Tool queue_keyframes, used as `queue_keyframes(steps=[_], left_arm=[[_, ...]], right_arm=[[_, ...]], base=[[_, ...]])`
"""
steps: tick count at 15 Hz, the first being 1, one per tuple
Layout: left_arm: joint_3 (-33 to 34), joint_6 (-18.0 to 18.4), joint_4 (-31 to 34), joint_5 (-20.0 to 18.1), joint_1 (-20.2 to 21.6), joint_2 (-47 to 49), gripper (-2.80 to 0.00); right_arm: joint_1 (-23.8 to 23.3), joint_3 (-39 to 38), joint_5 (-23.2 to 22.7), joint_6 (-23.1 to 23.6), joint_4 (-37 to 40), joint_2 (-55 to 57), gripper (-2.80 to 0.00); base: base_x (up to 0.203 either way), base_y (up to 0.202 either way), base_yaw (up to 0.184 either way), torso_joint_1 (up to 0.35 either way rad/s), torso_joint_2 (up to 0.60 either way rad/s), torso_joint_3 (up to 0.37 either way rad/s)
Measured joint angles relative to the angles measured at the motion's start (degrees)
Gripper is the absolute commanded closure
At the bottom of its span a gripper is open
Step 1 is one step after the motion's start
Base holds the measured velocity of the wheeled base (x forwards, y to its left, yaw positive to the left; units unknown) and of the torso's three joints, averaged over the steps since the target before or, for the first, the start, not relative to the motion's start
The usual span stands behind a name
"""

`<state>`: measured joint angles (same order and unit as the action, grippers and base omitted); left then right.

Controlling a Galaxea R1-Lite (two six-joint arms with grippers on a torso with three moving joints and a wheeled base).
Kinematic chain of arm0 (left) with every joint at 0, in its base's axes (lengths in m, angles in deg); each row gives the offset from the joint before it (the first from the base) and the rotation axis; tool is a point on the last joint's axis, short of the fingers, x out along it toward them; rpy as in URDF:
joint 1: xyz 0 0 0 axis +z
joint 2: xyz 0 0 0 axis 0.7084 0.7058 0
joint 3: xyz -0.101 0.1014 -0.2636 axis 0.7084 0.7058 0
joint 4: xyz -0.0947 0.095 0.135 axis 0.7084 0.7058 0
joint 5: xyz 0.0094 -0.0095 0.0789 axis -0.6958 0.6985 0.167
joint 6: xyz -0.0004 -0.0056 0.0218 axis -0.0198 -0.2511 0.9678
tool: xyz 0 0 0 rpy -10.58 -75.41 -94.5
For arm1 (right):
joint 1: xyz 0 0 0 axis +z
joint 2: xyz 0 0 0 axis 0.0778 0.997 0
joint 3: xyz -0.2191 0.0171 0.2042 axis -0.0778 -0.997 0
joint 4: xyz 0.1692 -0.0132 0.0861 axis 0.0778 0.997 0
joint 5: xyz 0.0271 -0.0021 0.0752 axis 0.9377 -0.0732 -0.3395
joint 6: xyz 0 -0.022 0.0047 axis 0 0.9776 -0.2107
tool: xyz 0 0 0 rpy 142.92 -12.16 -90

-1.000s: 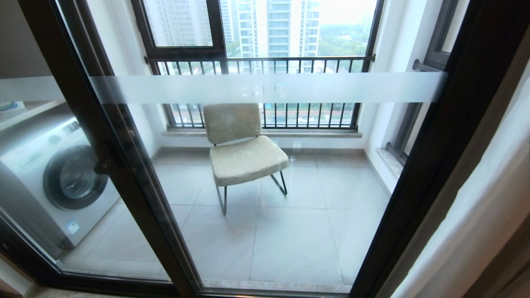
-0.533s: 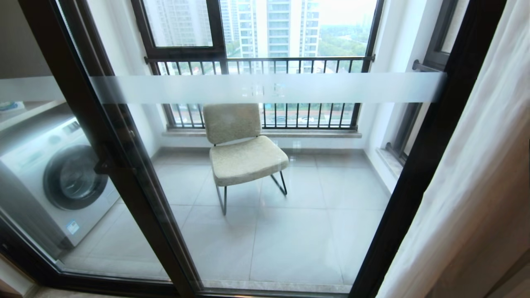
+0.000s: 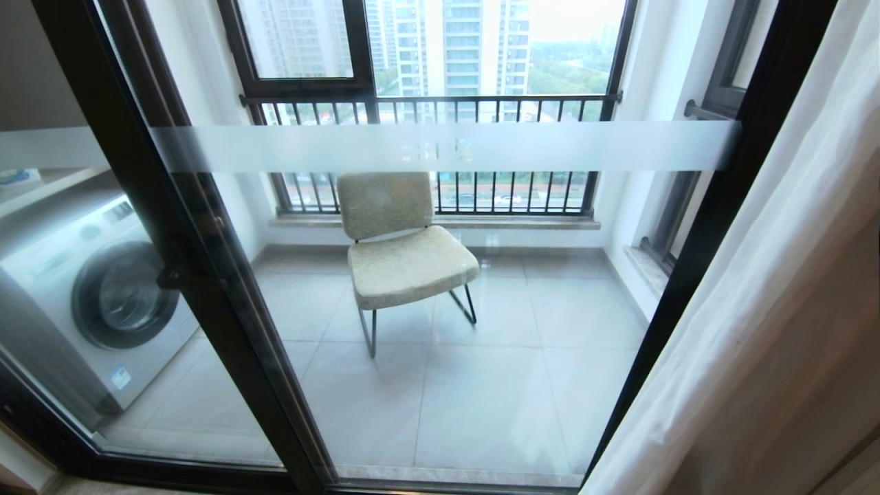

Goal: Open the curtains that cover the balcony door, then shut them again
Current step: Close the inner curtains on both sides

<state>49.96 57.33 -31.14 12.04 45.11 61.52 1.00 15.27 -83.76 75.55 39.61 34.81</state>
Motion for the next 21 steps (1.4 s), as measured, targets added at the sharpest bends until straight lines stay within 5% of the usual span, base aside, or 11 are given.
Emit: queue_keyframes(steps=[4,21], left_arm=[[0.0,0.01,0.0,0.02,0.0,0.0,0.0],[0.0,-0.01,0.0,0.02,0.0,0.0,0.0]], right_arm=[[1.28,0.41,6.26,0.03,1.47,0.55,0.0],[1.34,0.17,8.1,-0.05,0.76,1.57,0.0]], base=[[0.0,0.0,0.0,0.0,0.0,0.0],[0.0,0.0,0.0,0.0,0.0,0.0]])
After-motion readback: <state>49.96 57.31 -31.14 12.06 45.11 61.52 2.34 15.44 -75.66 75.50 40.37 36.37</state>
